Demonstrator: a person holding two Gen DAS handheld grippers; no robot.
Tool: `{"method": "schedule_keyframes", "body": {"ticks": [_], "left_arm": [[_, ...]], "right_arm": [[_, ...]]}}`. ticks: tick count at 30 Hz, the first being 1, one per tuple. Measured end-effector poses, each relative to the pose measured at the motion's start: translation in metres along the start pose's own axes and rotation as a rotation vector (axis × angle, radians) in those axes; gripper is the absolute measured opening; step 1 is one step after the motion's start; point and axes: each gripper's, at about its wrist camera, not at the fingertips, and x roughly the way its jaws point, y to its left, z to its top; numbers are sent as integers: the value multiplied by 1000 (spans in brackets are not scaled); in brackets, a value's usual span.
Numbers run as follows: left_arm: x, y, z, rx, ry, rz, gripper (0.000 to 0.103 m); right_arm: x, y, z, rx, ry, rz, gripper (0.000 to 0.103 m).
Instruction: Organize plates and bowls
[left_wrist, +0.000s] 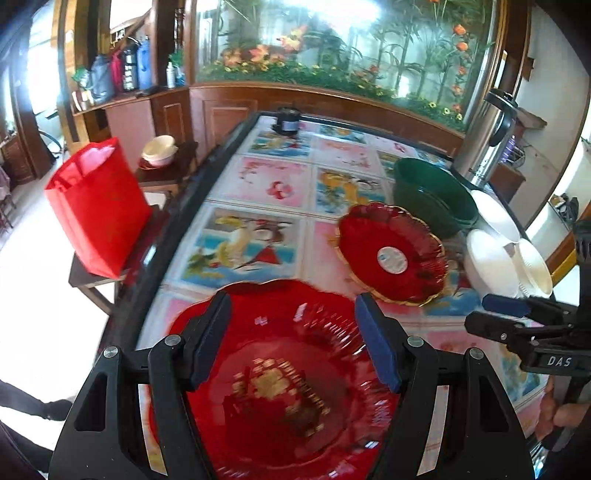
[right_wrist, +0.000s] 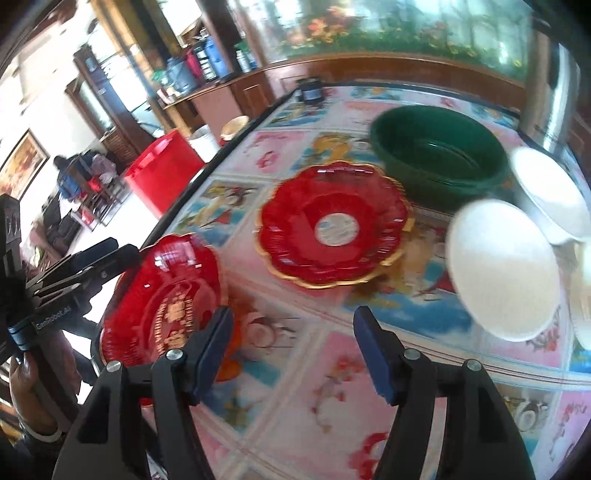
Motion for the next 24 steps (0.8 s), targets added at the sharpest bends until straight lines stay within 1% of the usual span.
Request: {"method": "schedule_keyframes", "body": {"ticks": [6, 8, 14, 20, 24], "left_arm": [[30, -19, 20, -13, 60, -65, 70], [39, -21, 26, -21, 81, -75, 70], [60, -30, 39, 11, 111, -44, 70], [76, -36, 48, 18, 127, -24, 70], [86, -42, 56, 36, 132, -5, 70]], "right_arm": [[7, -29, 1, 68, 15, 2, 68], [10, -35, 3, 82, 17, 6, 68], [23, -48, 12, 100, 23, 2, 68], [37, -58, 23, 129, 29, 37, 67], [39, -61, 30, 124, 26, 33, 67]]}}
